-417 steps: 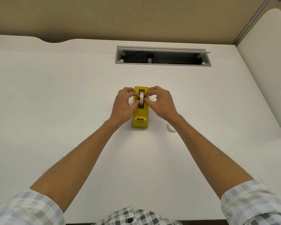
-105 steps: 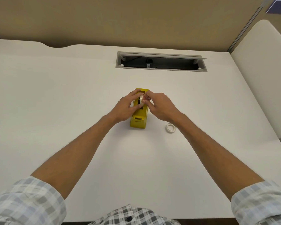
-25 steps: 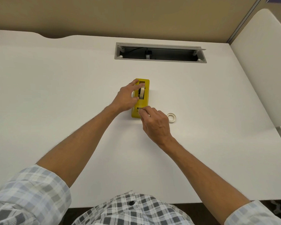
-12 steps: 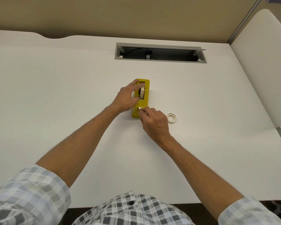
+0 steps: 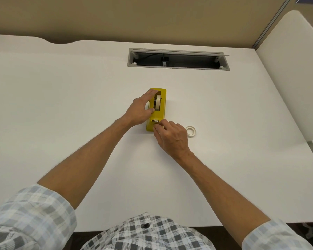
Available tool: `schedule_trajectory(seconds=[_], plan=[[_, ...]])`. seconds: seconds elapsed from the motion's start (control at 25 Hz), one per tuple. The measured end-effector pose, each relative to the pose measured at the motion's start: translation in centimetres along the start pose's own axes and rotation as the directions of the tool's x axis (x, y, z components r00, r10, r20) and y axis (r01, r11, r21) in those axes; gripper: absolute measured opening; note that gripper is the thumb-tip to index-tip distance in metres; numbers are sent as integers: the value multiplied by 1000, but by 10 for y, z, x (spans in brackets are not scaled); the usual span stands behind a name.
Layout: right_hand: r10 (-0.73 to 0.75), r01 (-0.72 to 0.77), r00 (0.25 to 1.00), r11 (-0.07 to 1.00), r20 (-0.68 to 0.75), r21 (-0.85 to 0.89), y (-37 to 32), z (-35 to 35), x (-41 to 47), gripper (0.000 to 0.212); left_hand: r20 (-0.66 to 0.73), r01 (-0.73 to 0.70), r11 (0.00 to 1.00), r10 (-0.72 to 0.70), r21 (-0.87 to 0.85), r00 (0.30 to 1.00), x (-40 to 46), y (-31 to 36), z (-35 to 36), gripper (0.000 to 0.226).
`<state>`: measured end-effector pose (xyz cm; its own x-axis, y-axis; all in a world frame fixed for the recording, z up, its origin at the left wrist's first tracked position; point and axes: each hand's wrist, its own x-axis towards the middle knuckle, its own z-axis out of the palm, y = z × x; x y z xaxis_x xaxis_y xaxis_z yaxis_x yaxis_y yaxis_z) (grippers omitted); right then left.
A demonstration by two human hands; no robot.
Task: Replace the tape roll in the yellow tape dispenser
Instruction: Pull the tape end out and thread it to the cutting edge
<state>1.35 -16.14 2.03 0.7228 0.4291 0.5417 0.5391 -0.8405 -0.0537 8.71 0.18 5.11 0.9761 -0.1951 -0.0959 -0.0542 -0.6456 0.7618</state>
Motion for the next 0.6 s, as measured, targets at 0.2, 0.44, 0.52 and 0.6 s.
schedule_trajectory(seconds=[0.2, 0.44, 0.52, 0.6], plan=[[274, -263, 962, 927, -4, 268, -1, -9, 3, 18, -127, 2, 997, -11, -76, 992, -13, -3, 11, 61], [340, -413, 907, 834, 249, 367, 10, -11, 3, 44, -297, -110, 967, 38, -230, 954, -50, -8, 23, 21], [320, -406, 910, 821, 265, 401, 14, -11, 4, 36, -272, -132, 979, 86, -157, 958, -61, -12, 26, 25], [324, -417, 904, 811, 277, 412, 16, -11, 6, 31, -231, -164, 986, 160, 2, 960, -67, -14, 27, 33]])
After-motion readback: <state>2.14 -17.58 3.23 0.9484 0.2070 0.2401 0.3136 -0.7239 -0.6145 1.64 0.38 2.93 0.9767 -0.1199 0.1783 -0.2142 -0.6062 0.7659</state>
